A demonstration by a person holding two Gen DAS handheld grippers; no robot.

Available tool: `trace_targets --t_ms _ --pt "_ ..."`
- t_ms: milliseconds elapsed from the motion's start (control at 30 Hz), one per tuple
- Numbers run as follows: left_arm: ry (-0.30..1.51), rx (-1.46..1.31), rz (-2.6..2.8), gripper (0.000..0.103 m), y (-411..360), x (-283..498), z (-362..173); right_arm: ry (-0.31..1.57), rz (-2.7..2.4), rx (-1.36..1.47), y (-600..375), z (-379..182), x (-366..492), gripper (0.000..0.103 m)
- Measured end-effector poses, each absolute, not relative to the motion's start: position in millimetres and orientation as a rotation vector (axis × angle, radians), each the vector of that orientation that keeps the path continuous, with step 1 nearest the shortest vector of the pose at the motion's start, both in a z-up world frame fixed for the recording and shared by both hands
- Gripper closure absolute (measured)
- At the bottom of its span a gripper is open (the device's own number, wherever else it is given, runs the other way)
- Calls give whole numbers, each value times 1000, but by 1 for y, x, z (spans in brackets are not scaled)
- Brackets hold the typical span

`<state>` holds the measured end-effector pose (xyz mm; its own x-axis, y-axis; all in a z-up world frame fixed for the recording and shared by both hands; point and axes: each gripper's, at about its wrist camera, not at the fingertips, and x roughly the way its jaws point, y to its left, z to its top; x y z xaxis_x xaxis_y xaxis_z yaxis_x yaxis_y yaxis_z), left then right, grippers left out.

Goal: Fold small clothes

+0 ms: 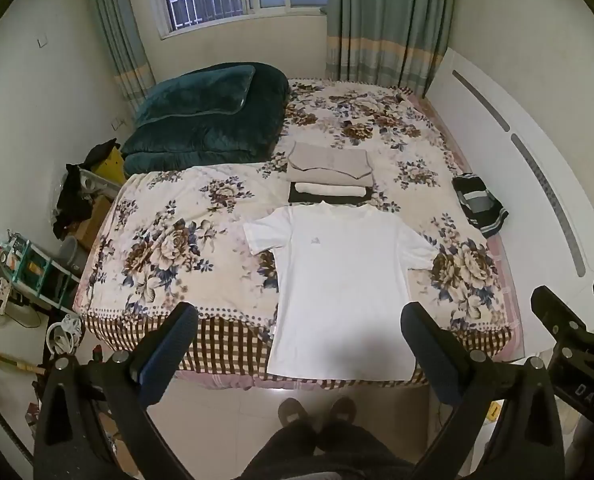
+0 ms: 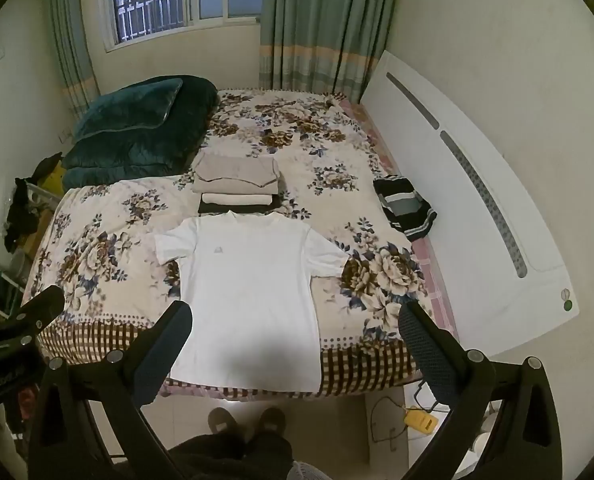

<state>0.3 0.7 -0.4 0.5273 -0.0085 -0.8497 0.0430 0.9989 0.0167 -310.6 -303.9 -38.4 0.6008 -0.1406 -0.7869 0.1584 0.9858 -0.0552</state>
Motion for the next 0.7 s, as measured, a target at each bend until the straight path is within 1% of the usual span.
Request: trace_targets --t_ms 700 --pt "1007 36 -33 0 0 0 0 909 -168 28 -301 -29 -308 0"
